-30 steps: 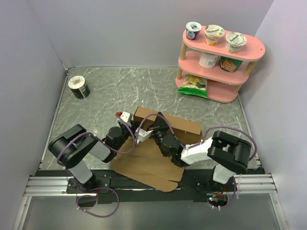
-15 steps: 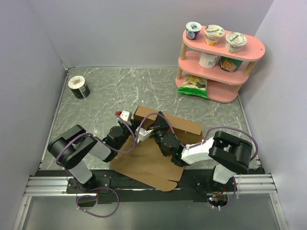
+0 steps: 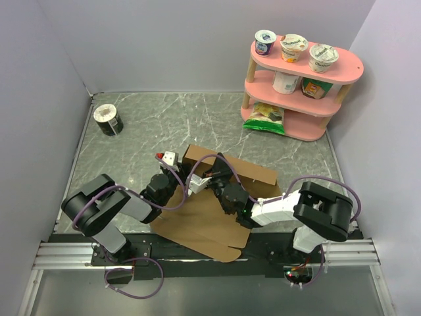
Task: Fold the paper box
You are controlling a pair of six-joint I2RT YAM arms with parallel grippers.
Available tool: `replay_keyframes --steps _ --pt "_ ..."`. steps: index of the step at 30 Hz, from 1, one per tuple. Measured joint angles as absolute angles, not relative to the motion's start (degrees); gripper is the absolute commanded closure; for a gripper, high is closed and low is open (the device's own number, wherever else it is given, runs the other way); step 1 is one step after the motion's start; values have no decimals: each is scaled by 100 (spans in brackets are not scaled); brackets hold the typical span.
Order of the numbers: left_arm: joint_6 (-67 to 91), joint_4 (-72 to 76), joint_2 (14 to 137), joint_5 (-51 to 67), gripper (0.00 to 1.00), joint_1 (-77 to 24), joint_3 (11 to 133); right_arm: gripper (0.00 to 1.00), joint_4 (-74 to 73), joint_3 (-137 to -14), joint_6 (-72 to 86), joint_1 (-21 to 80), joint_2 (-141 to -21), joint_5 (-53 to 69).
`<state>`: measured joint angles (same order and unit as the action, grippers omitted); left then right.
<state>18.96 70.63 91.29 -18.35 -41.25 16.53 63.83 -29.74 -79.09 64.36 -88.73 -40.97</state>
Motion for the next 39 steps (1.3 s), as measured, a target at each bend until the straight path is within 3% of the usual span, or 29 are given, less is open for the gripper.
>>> replay_keyframes --steps 39 --pt "2423 5760 8521 -3140 99 -4370 1994 100 5966 -3111 -7542 6429 -8667 -4029"
